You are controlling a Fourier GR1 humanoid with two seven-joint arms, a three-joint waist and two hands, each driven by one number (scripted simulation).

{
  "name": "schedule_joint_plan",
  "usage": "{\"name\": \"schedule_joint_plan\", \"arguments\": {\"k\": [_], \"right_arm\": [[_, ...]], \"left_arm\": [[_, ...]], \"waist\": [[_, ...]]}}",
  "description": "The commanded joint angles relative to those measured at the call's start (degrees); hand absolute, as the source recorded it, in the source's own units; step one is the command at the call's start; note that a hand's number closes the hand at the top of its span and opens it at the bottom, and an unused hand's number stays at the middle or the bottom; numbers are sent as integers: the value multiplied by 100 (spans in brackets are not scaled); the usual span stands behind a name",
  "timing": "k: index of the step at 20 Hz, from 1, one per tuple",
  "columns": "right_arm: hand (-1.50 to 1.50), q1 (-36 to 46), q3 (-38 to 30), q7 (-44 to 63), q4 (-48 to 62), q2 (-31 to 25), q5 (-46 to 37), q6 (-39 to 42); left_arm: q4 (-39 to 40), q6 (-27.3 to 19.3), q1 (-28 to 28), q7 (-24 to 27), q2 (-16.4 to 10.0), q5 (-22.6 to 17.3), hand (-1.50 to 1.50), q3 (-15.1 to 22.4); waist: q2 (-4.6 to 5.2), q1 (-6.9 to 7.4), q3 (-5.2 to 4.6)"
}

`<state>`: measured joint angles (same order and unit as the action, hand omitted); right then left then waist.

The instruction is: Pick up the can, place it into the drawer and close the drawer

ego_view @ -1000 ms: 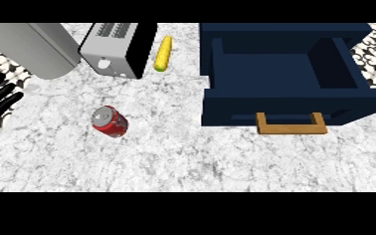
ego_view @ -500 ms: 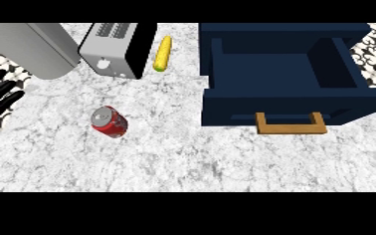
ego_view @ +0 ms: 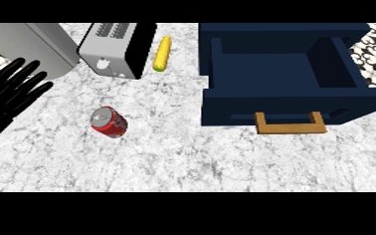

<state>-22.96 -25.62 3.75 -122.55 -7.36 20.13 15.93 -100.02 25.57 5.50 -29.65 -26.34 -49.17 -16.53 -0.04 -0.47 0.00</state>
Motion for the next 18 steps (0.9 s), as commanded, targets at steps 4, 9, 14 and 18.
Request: {"name": "schedule_joint_plan", "arguments": {"k": [4, 9, 14, 18], "right_arm": [[-150, -138, -484, 15, 50, -45, 274, 373], [-150, -352, -368, 60, -330, 336, 122, 532], [-150, -328, -755, -223, 120, 314, 257, 948], [-150, -355, -849, -1, -35, 417, 229, 979]], "left_arm": [[582, -95, 253, 393, 622, 981, -150, 429], [1292, 320, 333, 1014, 809, 1691, -150, 477], [1177, 272, 2, 1505, 1145, 2274, -150, 686], [1646, 310, -7, 1789, 1205, 2539, -150, 688]], "waist": [[3, -15, -1], [6, -25, -2], [-2, 8, 0], [-2, 19, 0]]}}
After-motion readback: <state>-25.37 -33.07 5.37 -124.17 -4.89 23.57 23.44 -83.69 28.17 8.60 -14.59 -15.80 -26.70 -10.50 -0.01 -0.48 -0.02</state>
